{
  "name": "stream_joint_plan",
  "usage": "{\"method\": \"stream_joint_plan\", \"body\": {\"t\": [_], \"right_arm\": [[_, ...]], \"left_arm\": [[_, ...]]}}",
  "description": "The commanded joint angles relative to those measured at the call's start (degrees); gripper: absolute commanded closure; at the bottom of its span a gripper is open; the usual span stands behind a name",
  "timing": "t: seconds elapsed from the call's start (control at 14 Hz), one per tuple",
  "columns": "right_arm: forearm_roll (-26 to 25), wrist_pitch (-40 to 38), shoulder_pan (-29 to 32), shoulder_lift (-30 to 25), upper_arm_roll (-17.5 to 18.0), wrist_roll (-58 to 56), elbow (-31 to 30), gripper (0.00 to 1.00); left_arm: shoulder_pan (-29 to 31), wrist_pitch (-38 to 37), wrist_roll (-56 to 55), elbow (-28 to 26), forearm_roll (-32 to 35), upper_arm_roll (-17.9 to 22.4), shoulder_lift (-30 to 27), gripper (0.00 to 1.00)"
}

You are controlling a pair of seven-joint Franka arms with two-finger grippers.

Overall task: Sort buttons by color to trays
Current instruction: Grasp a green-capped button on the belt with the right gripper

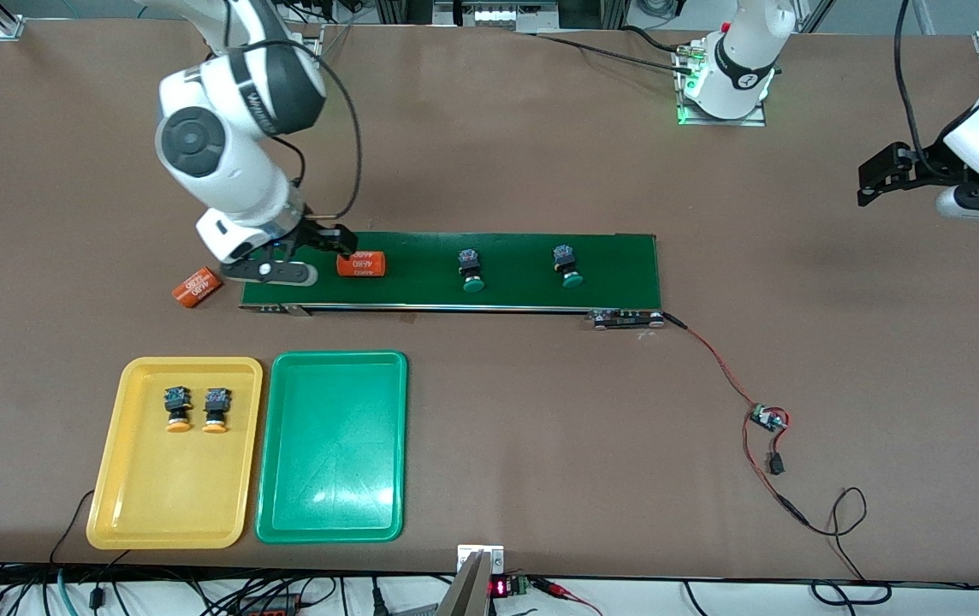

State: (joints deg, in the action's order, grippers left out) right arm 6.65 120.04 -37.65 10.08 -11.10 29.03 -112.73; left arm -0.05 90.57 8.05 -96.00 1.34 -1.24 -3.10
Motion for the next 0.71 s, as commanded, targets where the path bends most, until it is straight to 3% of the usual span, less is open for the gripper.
{"method": "stream_joint_plan", "body": {"t": [0.0,0.29,0.64], "right_arm": [[-0.5,3.5,-3.0,2.3,-0.2,3.6,-0.1,0.0],[-0.3,4.4,-7.2,7.3,-0.2,10.4,4.7,0.0],[-0.4,4.3,-10.2,11.9,-0.2,9.9,10.1,0.0]], "left_arm": [[0.0,0.1,4.0,0.8,0.9,0.4,-0.1,0.0],[0.0,0.1,3.1,1.0,0.7,0.5,0.2,0.0],[-0.2,0.0,2.1,4.3,0.4,1.9,2.1,0.0]]}}
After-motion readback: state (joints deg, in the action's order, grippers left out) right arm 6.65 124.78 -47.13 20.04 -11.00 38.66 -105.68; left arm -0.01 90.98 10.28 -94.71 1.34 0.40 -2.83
